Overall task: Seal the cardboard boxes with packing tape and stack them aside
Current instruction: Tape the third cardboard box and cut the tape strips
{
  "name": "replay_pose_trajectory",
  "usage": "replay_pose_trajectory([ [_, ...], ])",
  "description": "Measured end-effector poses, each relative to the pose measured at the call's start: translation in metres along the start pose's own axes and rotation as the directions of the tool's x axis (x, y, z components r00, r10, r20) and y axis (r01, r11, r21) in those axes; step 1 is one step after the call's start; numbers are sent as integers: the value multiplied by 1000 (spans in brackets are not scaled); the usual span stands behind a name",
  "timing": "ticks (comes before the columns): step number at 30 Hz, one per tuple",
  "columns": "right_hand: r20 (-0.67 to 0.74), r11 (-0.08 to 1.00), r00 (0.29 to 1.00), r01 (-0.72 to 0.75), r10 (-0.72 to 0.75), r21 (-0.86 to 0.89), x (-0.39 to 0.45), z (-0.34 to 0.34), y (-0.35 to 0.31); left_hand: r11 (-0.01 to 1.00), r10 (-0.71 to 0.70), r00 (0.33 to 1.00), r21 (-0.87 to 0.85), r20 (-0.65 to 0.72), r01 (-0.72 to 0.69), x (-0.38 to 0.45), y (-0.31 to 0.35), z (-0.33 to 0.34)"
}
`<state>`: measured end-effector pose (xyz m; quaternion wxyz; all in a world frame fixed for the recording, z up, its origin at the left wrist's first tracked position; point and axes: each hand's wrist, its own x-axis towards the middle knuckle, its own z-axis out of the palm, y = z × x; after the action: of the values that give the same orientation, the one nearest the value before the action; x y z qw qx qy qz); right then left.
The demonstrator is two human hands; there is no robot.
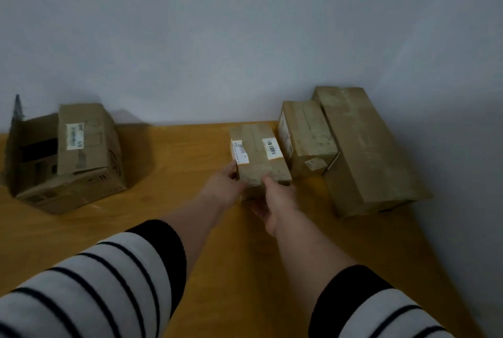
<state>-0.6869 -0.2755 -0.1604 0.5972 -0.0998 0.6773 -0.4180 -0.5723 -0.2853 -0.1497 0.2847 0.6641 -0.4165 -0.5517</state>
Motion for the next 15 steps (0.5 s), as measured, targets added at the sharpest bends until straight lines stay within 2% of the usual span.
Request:
replay_pose_trajectory([
  [6, -7, 993, 999, -43, 44, 112, 49, 10, -15, 991, 58, 998, 123, 5, -58, 39, 11, 29],
  [9, -21, 983, 999, -29, 33, 183, 64, 15, -16, 993, 62, 998, 104, 13, -63, 49, 13, 34],
  [12, 69, 989, 997, -39, 29, 143, 69, 21, -15, 995, 74, 997, 63, 5, -74, 52, 19, 32],
  [15, 175, 999, 984, -17, 25, -46, 64, 25, -9, 992, 96, 995, 90, -12, -94, 47, 14, 23],
])
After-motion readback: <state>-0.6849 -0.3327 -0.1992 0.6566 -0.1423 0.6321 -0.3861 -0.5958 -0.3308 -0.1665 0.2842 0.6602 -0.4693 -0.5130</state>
